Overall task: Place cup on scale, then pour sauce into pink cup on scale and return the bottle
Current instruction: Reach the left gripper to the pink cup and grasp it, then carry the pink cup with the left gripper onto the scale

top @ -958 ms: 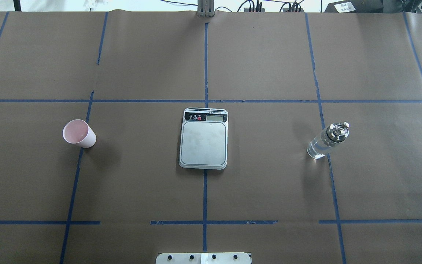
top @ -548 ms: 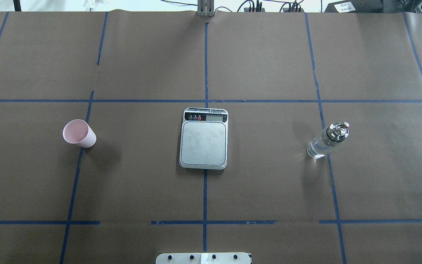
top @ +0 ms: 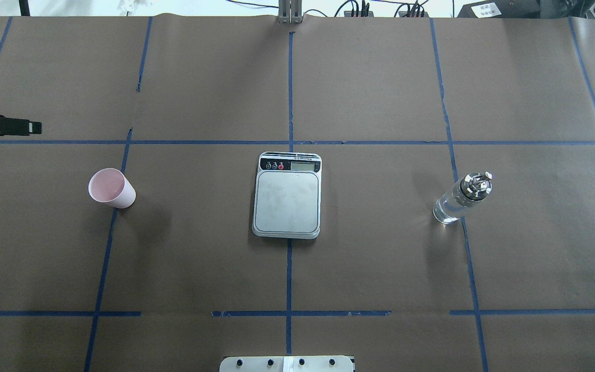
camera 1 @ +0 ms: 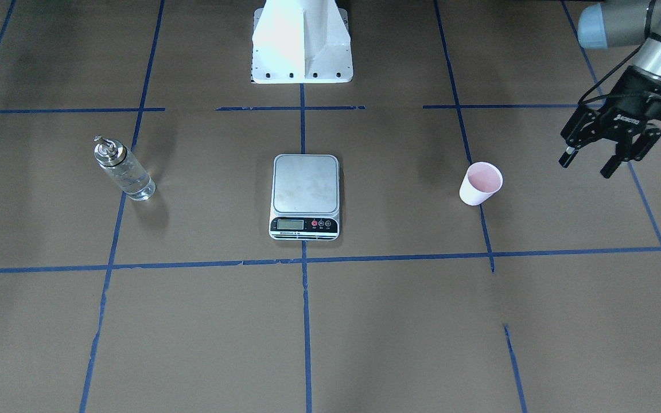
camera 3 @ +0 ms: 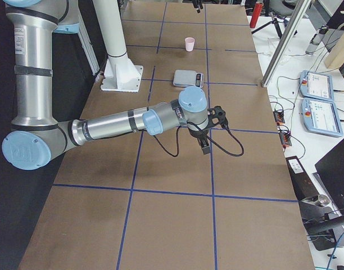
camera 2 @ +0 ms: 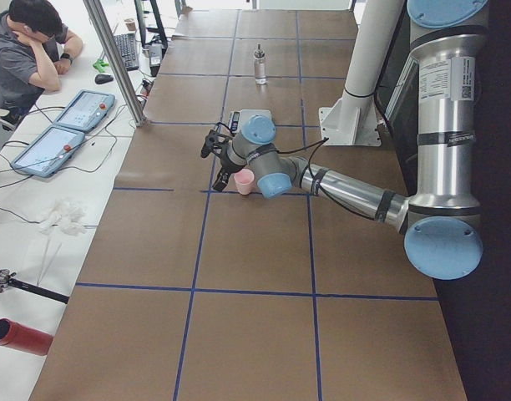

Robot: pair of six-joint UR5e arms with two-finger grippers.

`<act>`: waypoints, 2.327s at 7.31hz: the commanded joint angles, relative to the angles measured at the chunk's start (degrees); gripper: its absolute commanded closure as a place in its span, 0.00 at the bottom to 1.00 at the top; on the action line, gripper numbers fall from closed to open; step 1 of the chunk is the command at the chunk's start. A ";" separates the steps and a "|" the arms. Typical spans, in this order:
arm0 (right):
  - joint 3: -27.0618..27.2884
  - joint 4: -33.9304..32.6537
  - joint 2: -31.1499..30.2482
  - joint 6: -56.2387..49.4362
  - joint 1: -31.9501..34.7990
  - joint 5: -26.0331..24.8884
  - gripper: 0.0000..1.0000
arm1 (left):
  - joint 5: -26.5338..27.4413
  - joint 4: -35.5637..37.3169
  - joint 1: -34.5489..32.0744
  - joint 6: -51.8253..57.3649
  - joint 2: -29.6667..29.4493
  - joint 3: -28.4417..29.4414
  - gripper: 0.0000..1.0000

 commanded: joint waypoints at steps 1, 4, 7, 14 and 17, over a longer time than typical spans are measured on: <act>0.20 0.00 -0.22 0.07 0.00 0.09 0.00 | 7.74 5.65 8.53 -12.58 -4.39 0.57 0.43; 0.11 0.00 -0.48 0.07 0.00 0.00 0.00 | 11.20 7.09 13.20 -14.82 -3.64 1.54 0.45; 0.11 0.00 -0.39 0.07 0.00 0.00 0.00 | 12.52 7.01 15.22 -14.38 -2.67 2.78 0.45; 0.02 0.00 -0.39 -0.02 0.00 0.00 0.00 | 12.43 7.36 18.22 -14.03 -2.66 1.99 1.00; 0.11 0.09 -0.48 -0.02 0.00 0.00 0.00 | 12.25 22.39 17.87 -14.12 -12.88 -1.86 1.00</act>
